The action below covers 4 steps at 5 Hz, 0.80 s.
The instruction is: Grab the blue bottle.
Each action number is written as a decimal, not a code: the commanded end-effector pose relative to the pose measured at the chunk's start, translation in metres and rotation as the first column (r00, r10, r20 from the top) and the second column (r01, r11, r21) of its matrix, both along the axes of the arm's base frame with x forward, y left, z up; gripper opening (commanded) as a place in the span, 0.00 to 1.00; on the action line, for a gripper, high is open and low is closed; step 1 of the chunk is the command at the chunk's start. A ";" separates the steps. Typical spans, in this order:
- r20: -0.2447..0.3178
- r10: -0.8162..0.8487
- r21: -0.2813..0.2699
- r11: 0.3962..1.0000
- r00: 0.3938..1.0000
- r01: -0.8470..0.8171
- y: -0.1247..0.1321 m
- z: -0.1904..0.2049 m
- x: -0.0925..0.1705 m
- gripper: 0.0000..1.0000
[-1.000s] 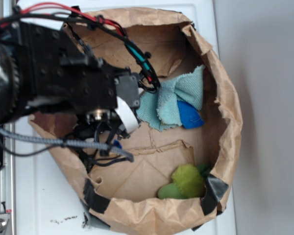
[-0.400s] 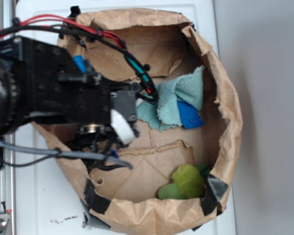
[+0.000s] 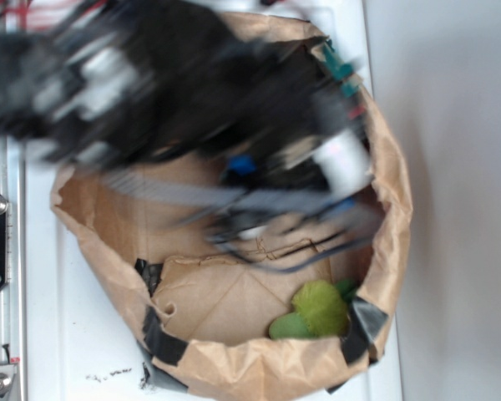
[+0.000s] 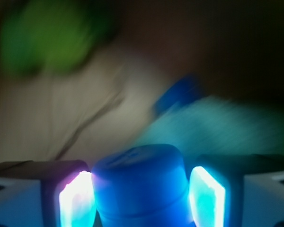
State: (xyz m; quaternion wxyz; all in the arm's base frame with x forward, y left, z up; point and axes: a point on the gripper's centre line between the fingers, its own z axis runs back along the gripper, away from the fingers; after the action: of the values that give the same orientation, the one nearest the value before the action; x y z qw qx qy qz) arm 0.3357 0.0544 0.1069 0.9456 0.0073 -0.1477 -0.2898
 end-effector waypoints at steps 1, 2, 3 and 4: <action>0.110 0.111 -0.081 0.991 0.988 -0.103 0.040 0.061 -0.021 0.00; 0.191 0.096 -0.046 0.995 0.977 -0.089 0.028 0.059 -0.043 0.00; 0.171 0.105 -0.038 0.994 0.980 -0.100 0.027 0.057 -0.040 0.00; 0.182 0.261 0.015 0.963 0.948 -0.268 0.027 0.064 -0.044 0.00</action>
State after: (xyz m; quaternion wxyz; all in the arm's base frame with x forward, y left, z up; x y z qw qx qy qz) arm 0.2918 0.0774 0.1499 0.9683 0.0518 -0.1859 -0.1583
